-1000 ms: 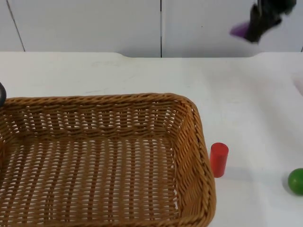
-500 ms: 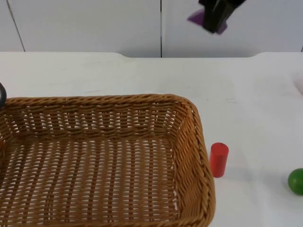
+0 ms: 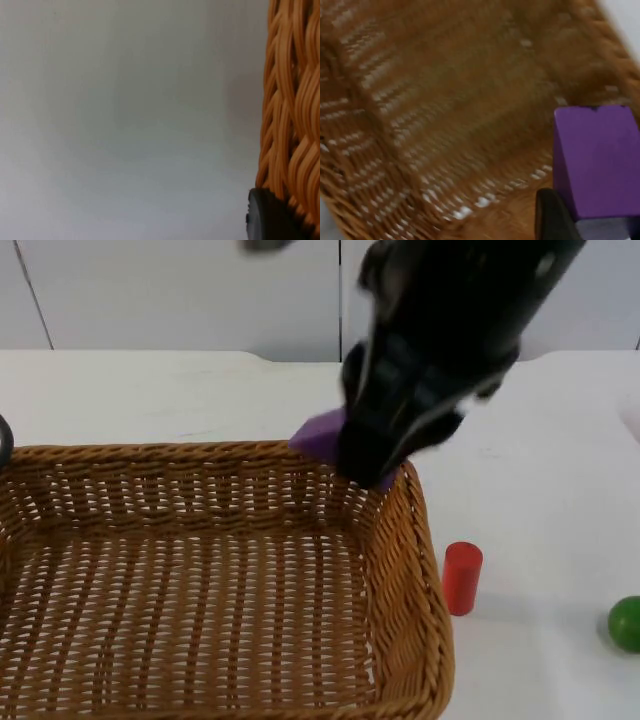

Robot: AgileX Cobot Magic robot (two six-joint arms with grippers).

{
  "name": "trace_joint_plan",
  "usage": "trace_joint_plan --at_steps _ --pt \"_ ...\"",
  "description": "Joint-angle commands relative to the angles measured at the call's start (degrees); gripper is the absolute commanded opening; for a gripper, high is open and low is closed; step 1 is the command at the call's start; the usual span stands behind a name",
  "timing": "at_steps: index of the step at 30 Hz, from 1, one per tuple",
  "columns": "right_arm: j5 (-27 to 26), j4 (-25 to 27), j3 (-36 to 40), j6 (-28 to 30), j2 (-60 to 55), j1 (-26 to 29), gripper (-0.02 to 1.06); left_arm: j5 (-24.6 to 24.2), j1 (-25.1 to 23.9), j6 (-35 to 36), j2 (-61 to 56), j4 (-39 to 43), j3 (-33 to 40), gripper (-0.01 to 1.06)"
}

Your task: Pick up the basket with the left hand and place the triangular block into the basket with the right hand.

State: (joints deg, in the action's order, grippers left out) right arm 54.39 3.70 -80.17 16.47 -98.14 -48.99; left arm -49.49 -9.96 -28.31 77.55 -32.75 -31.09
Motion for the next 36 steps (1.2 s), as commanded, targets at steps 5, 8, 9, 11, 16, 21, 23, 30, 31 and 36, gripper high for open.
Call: trace_joint_plan --at_steps 5,8,9,11,16,21,23,30,31,36 --pt "-8.53 0.94 3.84 -0.19 -1.61 -3.05 0.0 -0.28 -0.12 -0.29 -0.46 -1.35 -0.05 0.0" --pt "-10.06 1.6 4.22 -0.56 -3.12 -3.05 0.06 -0.39 -0.12 -0.29 -0.46 -1.46 -0.05 0.0" --pt "-10.79 1.77 4.34 -0.56 -3.74 -3.05 0.12 -0.5 -0.12 -0.29 -0.46 -1.46 -0.05 0.0" --pt "-11.33 2.02 4.58 -0.56 -4.84 -3.05 0.26 -0.5 -0.12 -0.29 -0.46 -1.46 -0.05 0.0" --pt "-11.42 2.67 4.79 -0.56 -6.28 -3.05 0.63 -0.63 -0.12 -0.29 -0.46 -1.7 -0.05 0.0" --pt "-13.59 2.44 4.68 -0.56 -4.36 -3.05 0.69 -0.76 -0.12 -0.29 -0.46 -1.8 -0.05 0.0" --pt "-14.01 2.44 4.58 -0.56 -3.34 -2.83 0.69 -0.76 -0.12 -0.29 -0.46 -1.8 -0.05 0.0" --pt "-18.91 -0.47 4.58 -5.0 12.03 0.83 0.69 0.34 -0.12 -1.37 -0.22 -5.56 -0.26 0.0" --pt "-18.91 -0.47 4.58 -5.0 12.03 0.83 0.69 0.34 -0.12 -1.37 -0.22 -5.56 -0.26 0.0" --pt "-18.01 -0.6 4.58 -7.26 22.66 5.31 0.69 0.97 -0.12 -1.67 2.87 -6.5 -4.76 0.0"
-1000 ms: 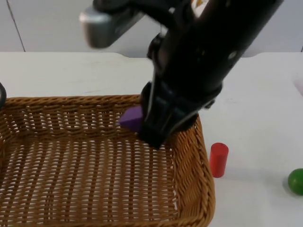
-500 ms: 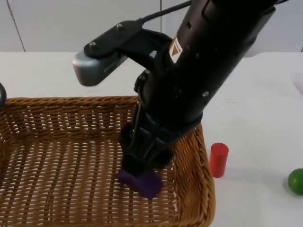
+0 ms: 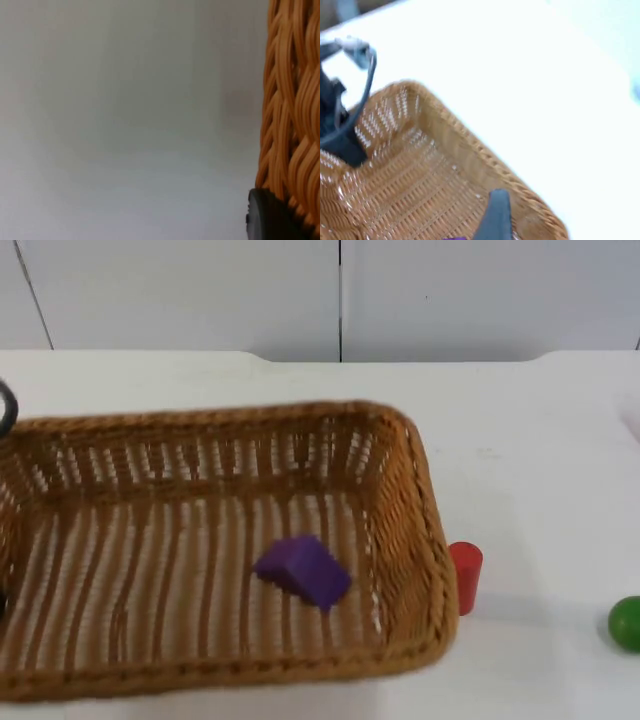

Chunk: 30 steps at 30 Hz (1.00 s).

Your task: Pick up the basket with the left hand and place the triangular block into the basket with the right hand.

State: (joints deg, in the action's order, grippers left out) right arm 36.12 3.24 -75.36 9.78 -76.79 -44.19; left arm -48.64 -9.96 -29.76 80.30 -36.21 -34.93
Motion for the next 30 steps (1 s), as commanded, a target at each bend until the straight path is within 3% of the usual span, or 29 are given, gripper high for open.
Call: trace_joint_plan --at_steps 1,5,9,10,15,16,20,30 --pt "1.03 -0.15 -0.23 -0.58 3.85 1.25 0.69 0.38 -0.12 -0.22 2.46 -3.67 -4.18 0.0" --pt "2.87 -0.48 0.27 -0.58 10.75 1.77 0.69 1.59 0.23 -0.22 9.21 -5.35 -11.69 0.0" --pt "3.58 -0.48 2.02 -1.02 15.92 1.77 0.69 1.06 3.92 0.52 21.75 -5.7 -24.12 0.0" --pt "3.58 -0.48 2.02 -1.02 15.92 1.77 0.69 1.06 3.92 0.52 21.75 -5.7 -24.12 0.0" --pt "5.33 -0.48 3.02 -1.97 17.71 1.77 0.69 1.2 9.36 1.85 37.72 -6.48 -41.4 0.0" --pt "5.33 -0.48 3.02 -1.97 17.71 1.77 0.69 1.2 9.36 1.85 37.72 -6.48 -41.4 0.0" --pt "6.02 -0.61 3.02 -2.83 17.71 1.77 0.69 1.05 10.84 2.89 48.52 -8.6 -53.28 0.0" --pt "6.02 -0.61 3.02 -2.83 17.71 1.77 0.69 -0.33 11.0 4.74 57.47 -7.18 -61.53 0.0"
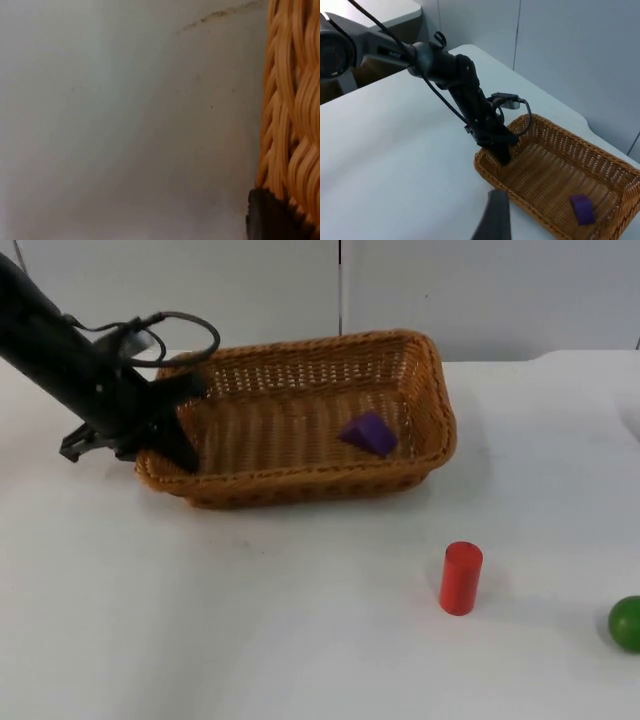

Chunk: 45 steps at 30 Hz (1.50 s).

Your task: Pick up the basket with the left hand and place the triangular block into the basket with the right hand.

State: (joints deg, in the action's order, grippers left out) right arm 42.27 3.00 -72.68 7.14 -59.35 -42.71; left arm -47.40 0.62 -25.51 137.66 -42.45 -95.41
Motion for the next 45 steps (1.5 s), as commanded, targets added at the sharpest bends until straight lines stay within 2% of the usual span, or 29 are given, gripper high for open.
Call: trace_joint_plan --at_steps 1,7,10,11,14,16,17,19,20,22,25,26,32,34,35,38,41,45 --pt "-0.12 -0.37 0.34 -0.18 0.27 0.29 0.69 -1.57 0.42 0.49 0.11 -0.94 -1.05 0.0" --pt "-0.12 -0.37 0.34 -0.18 0.27 0.29 0.69 -1.46 0.42 2.48 0.1 1.67 -1.05 0.01" --pt "-0.12 -0.26 0.34 -0.16 0.27 0.29 0.69 -1.84 0.42 2.48 0.1 1.48 -1.05 0.17" --pt "-0.12 -0.26 0.34 -0.16 0.27 0.29 0.69 -1.84 0.42 2.48 0.1 1.48 -1.05 0.17" --pt "-0.12 -0.26 0.34 -0.29 0.27 0.29 0.69 -1.84 0.42 2.48 0.0 0.93 -1.05 0.5" --pt "-0.12 -0.26 0.34 -0.29 0.27 0.29 0.69 -1.84 0.42 2.35 -0.11 0.66 -1.19 0.78" --pt "-0.12 -0.26 0.34 -0.29 0.27 0.29 0.69 -1.84 0.42 2.35 -0.11 0.66 -1.19 0.78" --pt "-0.12 -0.26 0.34 -0.29 0.27 0.29 0.69 -3.12 0.19 2.21 -0.38 1.39 -2.49 1.02" --pt "-0.12 -0.49 0.34 -0.3 0.27 0.29 0.69 -3.6 -0.07 2.21 -0.76 1.52 -2.85 1.05" --pt "-0.12 -1.58 0.34 -0.3 0.27 0.29 0.69 -3.89 -0.33 2.21 -1.49 2.23 -3.1 1.05" --pt "-0.65 -3.0 0.34 -0.42 0.27 0.29 0.69 -4.98 -1.39 2.97 -4.88 8.22 -3.2 1.05" --pt "-1.64 -3.35 0.34 -0.42 0.27 0.29 0.69 -5.76 -1.53 5.82 -6.8 12.93 -3.2 1.05" --pt "-4.73 -5.01 0.34 -0.42 0.27 0.29 0.69 -7.48 -1.64 10.95 -13.32 22.17 -3.1 1.05" --pt "-6.03 -5.8 0.34 -0.42 0.27 0.29 0.69 -10.3 -1.64 12.34 -16.95 24.03 -3.1 1.05" --pt "-6.56 -5.8 0.34 -0.42 0.27 0.29 0.69 -13.28 -1.64 13.59 -19.48 24.56 -3.1 1.05" --pt "-7.65 -5.8 0.34 -0.68 0.27 0.29 0.69 -15.34 -1.64 13.72 -24.09 24.56 -2.88 1.05" --pt "-8.16 -5.8 0.34 -0.69 0.27 0.29 0.69 -14.02 -1.64 13.72 -30.12 24.56 0.11 1.05" --pt "-7.6 -5.29 0.43 -0.92 0.27 0.29 0.69 -6.57 -1.64 13.17 -45.7 24.56 11.84 1.05"
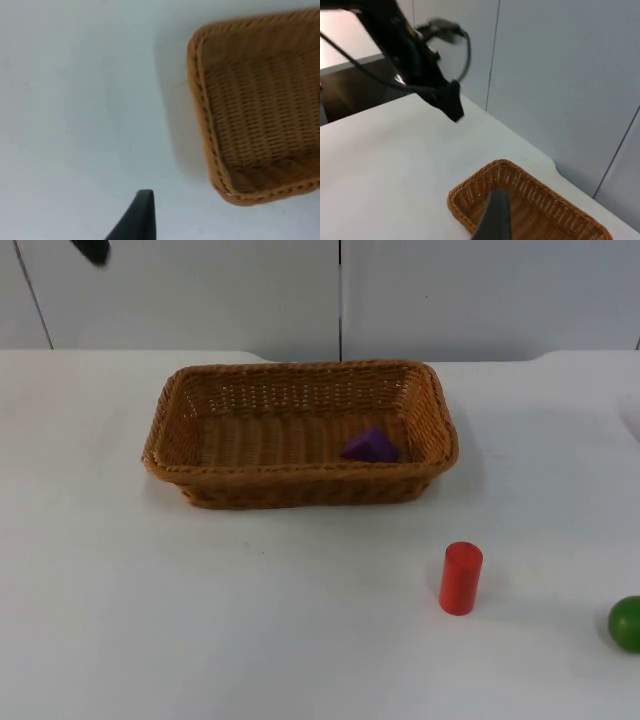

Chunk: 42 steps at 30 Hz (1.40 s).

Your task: Pick up the basket with the left hand and place the triangular block into the basket with the right hand.

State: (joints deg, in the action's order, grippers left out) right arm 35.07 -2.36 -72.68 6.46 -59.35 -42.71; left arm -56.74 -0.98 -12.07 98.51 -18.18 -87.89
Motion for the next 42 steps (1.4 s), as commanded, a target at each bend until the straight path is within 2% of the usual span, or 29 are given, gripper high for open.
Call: trace_joint_plan --at_steps 1,2,5,6,9,10,11,14,15,19,21,24,26,29,30,34,38,40,42 --pt "-0.4 0.07 0.43 -0.25 0.27 0.29 0.69 2.77 -0.03 -0.27 -6.55 0.29 4.32 1.05" --pt "-0.05 0.07 0.56 -1.28 0.27 0.29 0.69 6.33 -0.03 -0.27 -13.27 0.19 10.74 1.05" --pt "-1.93 0.07 4.29 -1.29 2.2 0.29 0.69 13.59 -0.03 -0.76 -26.58 -0.22 23.6 1.05" --pt "-1.93 0.07 4.29 -1.29 2.2 0.29 0.69 13.59 -0.03 -0.76 -26.58 -0.22 23.6 1.05" --pt "-5.46 0.07 11.71 -1.96 6.67 0.29 0.69 19.19 -0.03 -0.76 -40.54 -0.46 35.45 1.05" --pt "-5.46 0.07 11.71 -1.96 6.67 0.29 0.69 19.19 -0.03 -0.76 -40.54 -0.46 35.45 1.05" --pt "-6.42 0.07 14.51 -1.96 8.29 0.29 0.69 20.47 -0.03 -0.76 -47.08 -0.62 40.5 1.05" --pt "-7.89 0.07 22.57 -2.63 15.91 0.29 0.69 21.2 -0.03 -0.76 -61.23 -0.49 47.26 1.05" --pt "-7.89 0.07 22.57 -2.63 15.91 0.29 0.69 21.2 -0.03 -0.76 -61.23 -0.49 47.26 1.05" --pt "-5.91 0.07 29.01 -3.43 26.34 0.29 0.69 17.93 -0.03 -0.76 -77.16 0.5 51.62 1.05" --pt "-5.21 0.07 30.55 -3.43 29.16 0.29 0.69 17.03 -0.03 -0.76 -80.15 0.56 52.33 1.05" --pt "0.09 0.45 34.98 -3.43 38.12 0.29 0.69 11.23 -0.03 1.05 -90.05 2.39 54.21 1.05" --pt "1.66 0.87 35.91 -3.43 40.65 0.29 0.69 9.81 -0.03 2.33 -92.36 3.56 54.45 1.05" --pt "6.99 1.55 38.71 -3.43 47.27 0.29 0.69 4.09 -0.03 7.04 -97.7 10.15 54.55 1.05" --pt "6.99 1.55 38.71 -3.43 47.27 0.29 0.69 4.09 -0.03 7.04 -97.7 10.15 54.55 1.05" --pt "15.98 3.04 41.4 -3.43 54.7 0.29 0.69 -3.08 -0.03 10.84 -98.51 18.18 54.76 1.05" --pt "19.16 3.31 42.01 -3.43 59.35 0.29 0.69 -3.16 -0.03 12.07 -98.51 19.54 57.46 1.05" --pt "19.57 3.53 42.01 -3.43 59.35 0.29 0.69 -3.23 -0.03 12.07 -98.51 19.69 58.49 1.05" --pt "22.14 3.65 41.69 -3.43 59.35 0.11 0.69 -3.68 -0.03 12.53 -98.51 20.7 58.5 1.05"
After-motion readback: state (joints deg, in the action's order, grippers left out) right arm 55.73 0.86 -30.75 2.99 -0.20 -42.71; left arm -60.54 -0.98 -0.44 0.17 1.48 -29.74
